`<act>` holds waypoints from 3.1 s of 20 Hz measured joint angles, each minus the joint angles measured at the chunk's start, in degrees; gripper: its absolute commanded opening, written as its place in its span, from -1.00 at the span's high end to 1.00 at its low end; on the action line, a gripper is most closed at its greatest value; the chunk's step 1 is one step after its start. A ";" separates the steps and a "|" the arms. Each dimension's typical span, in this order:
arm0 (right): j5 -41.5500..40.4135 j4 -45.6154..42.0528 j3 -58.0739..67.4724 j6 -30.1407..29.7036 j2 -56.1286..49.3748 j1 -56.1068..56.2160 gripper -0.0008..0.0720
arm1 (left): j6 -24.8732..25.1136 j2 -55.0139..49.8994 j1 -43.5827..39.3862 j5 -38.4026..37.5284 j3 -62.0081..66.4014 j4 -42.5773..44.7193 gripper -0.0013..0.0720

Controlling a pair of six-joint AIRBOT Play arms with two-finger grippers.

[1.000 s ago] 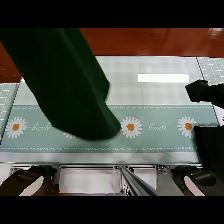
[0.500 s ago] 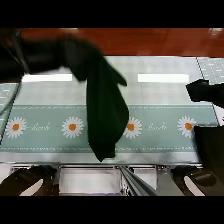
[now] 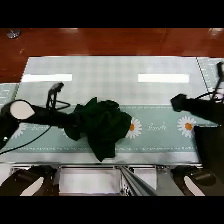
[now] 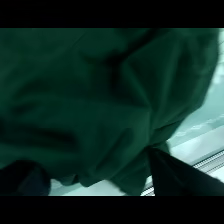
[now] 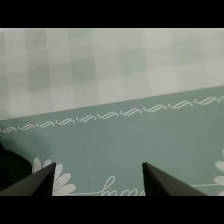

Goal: Fold the shirts.

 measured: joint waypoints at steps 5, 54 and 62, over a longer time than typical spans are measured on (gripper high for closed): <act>1.05 6.78 7.50 -5.40 -10.45 -10.91 -0.73 | 0.37 0.42 7.58 -5.44 6.71 9.55 -0.95; -5.35 56.19 4.59 -35.78 -39.45 13.92 0.93 | 28.44 3.78 21.62 5.07 -14.80 -35.63 0.90; 16.72 31.56 59.78 -27.56 -33.97 -0.63 0.92 | 25.11 3.82 22.67 7.89 31.67 -36.00 0.90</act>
